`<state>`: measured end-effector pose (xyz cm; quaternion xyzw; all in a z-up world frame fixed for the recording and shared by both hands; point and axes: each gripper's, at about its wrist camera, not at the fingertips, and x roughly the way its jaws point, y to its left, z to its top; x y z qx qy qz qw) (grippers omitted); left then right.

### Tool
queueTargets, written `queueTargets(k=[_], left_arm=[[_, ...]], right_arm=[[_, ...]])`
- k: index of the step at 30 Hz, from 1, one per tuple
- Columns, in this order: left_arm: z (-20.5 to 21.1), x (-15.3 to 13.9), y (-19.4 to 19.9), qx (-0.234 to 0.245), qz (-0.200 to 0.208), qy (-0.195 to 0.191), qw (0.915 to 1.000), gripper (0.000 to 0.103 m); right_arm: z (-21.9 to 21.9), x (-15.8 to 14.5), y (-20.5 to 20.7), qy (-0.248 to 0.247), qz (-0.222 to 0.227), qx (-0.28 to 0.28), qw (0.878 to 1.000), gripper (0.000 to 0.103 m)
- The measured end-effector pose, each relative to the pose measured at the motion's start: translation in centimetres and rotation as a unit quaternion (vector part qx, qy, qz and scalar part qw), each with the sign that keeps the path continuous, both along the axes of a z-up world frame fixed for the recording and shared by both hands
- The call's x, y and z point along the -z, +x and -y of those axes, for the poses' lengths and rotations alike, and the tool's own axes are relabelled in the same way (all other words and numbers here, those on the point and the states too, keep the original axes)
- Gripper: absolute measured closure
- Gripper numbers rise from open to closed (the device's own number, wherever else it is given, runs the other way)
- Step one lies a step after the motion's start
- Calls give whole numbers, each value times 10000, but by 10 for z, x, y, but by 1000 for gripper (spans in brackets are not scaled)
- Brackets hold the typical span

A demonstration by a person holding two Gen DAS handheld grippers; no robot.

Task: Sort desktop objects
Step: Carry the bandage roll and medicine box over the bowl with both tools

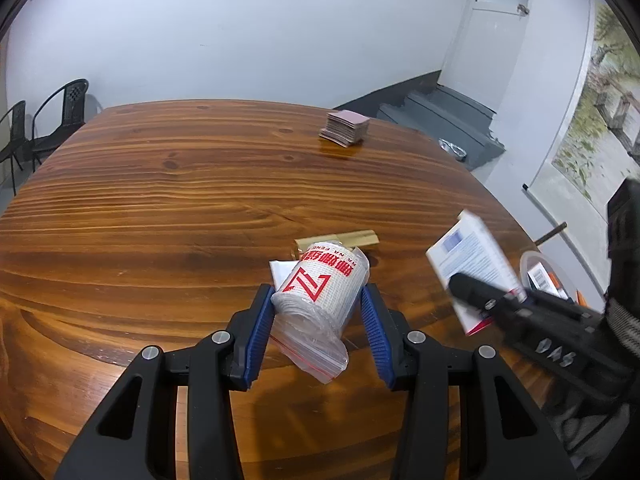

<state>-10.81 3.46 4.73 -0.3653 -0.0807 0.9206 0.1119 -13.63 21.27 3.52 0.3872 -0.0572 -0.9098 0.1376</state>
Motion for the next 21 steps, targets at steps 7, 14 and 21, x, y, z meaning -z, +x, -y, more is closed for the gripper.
queueTargets(k=[7,14,21], left_arm=[[-20,1,5,294,10,-18,9996,55],[-47,3,12,590,-2,-101,9982,55],[-65,4,18,774,28,-28,9970,55]], right_arm=[[-32,-14,22,-119,-241,323,9991,76],[-93,-21,43,-184,-423,1101,9928,76],[-156,-28,56,-264,-529,1864,9807,76]])
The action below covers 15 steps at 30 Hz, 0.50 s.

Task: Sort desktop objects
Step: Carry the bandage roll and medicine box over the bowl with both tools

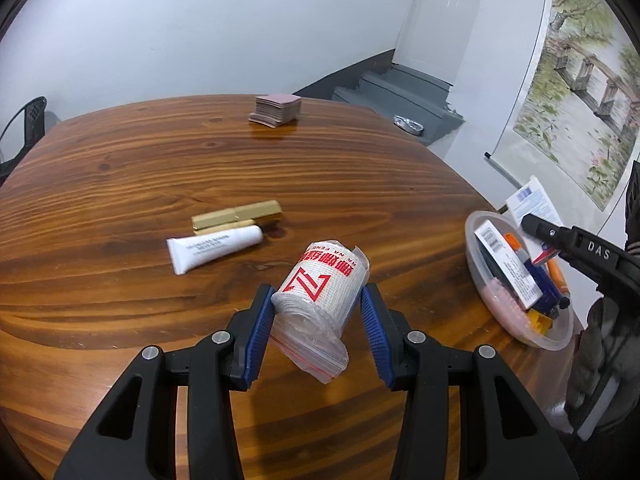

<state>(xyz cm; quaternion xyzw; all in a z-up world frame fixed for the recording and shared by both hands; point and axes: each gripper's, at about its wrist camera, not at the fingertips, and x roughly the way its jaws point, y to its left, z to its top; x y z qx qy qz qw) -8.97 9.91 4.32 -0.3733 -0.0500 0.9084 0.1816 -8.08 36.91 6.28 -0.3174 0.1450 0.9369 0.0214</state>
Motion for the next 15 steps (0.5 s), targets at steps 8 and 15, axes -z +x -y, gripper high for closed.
queueTargets(k=[8,15], left_arm=[[-27,-3,0,194,56,59,9998,55],[-75,-19,-4,644,-12,80,9979,55]], right_arm=[[-68,7,-2,63,307,813,9962,76],[-89,21,-7,-166,542,725,9958,73]])
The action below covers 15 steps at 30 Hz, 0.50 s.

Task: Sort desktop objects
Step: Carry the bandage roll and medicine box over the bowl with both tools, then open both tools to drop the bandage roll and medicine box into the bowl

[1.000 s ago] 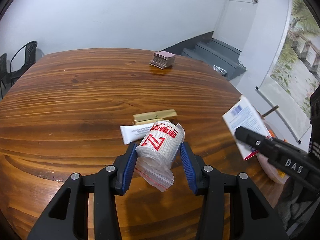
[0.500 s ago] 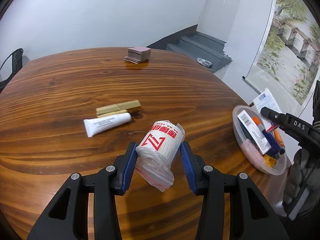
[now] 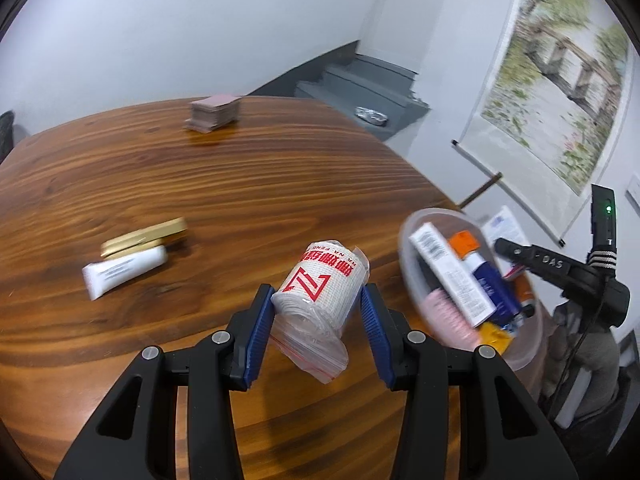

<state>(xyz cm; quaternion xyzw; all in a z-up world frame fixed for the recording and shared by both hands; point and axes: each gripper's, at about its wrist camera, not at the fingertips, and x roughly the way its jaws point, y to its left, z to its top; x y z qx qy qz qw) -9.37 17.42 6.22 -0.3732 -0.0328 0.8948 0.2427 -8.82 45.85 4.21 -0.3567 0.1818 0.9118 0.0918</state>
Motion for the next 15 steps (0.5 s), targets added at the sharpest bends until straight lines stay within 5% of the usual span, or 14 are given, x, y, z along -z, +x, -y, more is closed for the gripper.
queueTargets(k=[15], left_arm=[[-119,-22,-20,1056,-146,167,9942,55]], right_arm=[[-10,-13,24,-255,-534,150,9981,73]])
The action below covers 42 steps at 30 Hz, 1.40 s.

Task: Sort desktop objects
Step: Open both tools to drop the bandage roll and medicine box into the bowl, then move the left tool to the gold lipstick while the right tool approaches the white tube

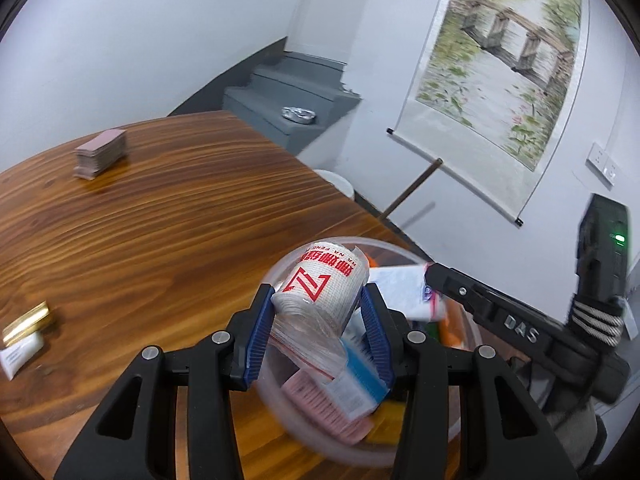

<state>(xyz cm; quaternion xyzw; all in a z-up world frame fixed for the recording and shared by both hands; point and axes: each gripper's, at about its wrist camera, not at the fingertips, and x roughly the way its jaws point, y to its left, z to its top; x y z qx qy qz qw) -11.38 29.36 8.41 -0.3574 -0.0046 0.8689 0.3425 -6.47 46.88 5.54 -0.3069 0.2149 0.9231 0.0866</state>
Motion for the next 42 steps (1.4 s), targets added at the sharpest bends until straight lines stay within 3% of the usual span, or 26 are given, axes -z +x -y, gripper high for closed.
queueTargets(k=[5,8,12,23,26,28,32,33,42], left_arm=[[-23,6,-9,152,157,53,9997,50],[-30,13,-13,196,317,44,9993,36],[-23,14,-11,101,356,96,9993,35],[54,4,-10,-753,-18,-86,9971,35],[86,9,-12,-1120,25,-158,9936,28],[106,11,-11,-1324,41,-164,9911,27],[149,16,-5,-1692,40,-233,9853,24],[156,18,-4,-1743,65,-224,9844,24],[208,33,-9,-2128,270,-152,9766,24]], right_arm=[[-1,-6,7,93,-157,178,9997,73],[1,-9,10,174,-259,205,9993,73],[6,-8,10,260,-278,214,9990,73],[25,-8,14,754,-474,192,9958,73],[29,-6,12,772,-448,127,9959,72],[33,-6,14,810,-497,87,9954,69],[45,-7,18,1052,-666,54,9922,38],[49,-7,19,1151,-734,75,9906,36],[84,-7,20,1814,-877,13,9795,35]])
